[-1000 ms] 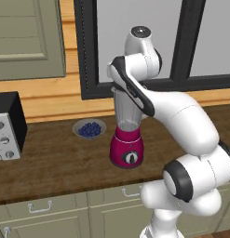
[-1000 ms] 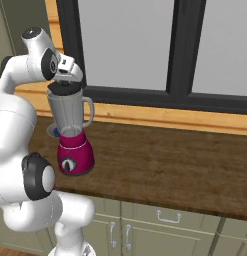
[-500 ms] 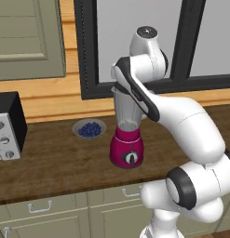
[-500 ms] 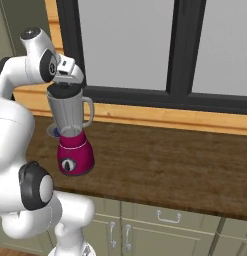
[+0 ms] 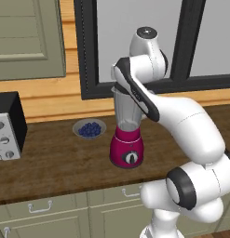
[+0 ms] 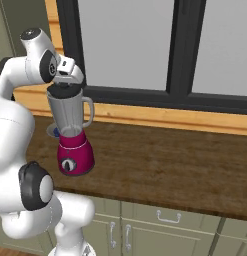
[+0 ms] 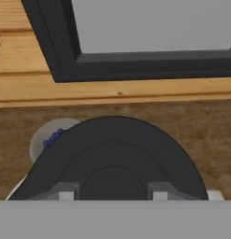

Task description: Close the lid blender by securely placing the lid on top.

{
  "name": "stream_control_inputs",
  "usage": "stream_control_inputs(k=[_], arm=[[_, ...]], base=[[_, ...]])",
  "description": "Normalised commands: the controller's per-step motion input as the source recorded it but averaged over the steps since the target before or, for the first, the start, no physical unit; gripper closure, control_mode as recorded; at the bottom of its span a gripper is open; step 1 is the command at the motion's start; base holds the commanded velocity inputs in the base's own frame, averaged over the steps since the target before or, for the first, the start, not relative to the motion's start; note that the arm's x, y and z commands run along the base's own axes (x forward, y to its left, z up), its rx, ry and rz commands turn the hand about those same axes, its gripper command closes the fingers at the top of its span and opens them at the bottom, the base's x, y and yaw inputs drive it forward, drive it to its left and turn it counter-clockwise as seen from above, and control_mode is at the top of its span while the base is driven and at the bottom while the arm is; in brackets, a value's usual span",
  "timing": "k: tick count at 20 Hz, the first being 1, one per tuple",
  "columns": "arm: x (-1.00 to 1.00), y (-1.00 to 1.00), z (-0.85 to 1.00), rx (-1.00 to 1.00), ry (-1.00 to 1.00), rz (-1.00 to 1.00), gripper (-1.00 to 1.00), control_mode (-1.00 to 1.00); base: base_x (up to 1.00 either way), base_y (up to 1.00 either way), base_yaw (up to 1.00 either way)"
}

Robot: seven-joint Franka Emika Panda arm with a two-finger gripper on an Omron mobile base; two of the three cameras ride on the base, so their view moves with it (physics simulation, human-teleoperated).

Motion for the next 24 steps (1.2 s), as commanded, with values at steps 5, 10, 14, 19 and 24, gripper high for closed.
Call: stream_control_inputs(k=[5,10,14,19,24], arm=[[-0.11,0.04,-0.11,-0.01,0.16,0.0,1.0,-1.0],[-0.14,0.06,-0.17,-0.04,0.27,0.0,1.0,-1.0],[-0.22,0.0,-0.18,-0.02,0.17,0.0,1.0,-1.0],[-0.38,0.0,0.1,0.0,-0.04,0.0,1.0,-1.0],[-0.13,0.0,0.04,0.0,-0.01,-0.01,1.0,-1.0]], base=[[0.0,0.0,0.0],[0.0,0.0,0.0],[0.0,0.0,0.0],[0.0,0.0,0.0],[0.0,0.0,0.0]])
